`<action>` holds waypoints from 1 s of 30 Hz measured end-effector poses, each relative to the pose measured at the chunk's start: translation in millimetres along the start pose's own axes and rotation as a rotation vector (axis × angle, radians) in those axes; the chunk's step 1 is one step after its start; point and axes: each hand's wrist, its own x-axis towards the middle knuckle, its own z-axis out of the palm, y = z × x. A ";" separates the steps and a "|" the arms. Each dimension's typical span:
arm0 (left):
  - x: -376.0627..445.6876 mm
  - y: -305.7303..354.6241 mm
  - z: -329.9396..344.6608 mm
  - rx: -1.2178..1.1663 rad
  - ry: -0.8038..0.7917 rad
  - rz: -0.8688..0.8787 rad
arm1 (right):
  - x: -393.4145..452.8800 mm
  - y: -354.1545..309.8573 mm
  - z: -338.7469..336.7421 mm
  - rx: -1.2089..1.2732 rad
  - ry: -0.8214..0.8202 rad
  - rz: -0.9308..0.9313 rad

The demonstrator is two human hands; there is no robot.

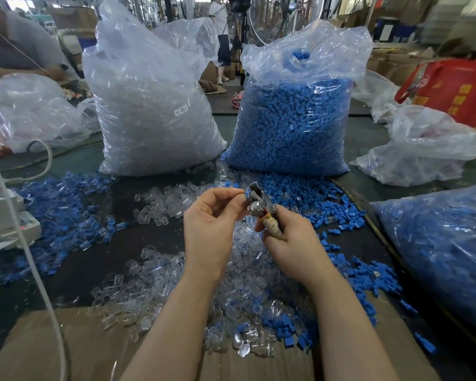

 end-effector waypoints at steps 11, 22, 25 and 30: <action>21.1 14.2 -54.6 0.473 0.182 -0.030 | -1.4 0.0 -0.8 -0.053 0.162 0.032; 25.9 -0.7 -150.1 1.319 0.604 -0.238 | -0.9 15.8 -20.3 -0.539 0.396 0.438; 27.9 -1.7 -149.6 1.397 0.623 -0.300 | -1.1 16.9 -22.0 -0.611 0.371 0.545; 30.0 3.1 -137.8 1.597 0.552 -0.351 | -3.1 18.4 -19.5 -0.691 0.271 0.601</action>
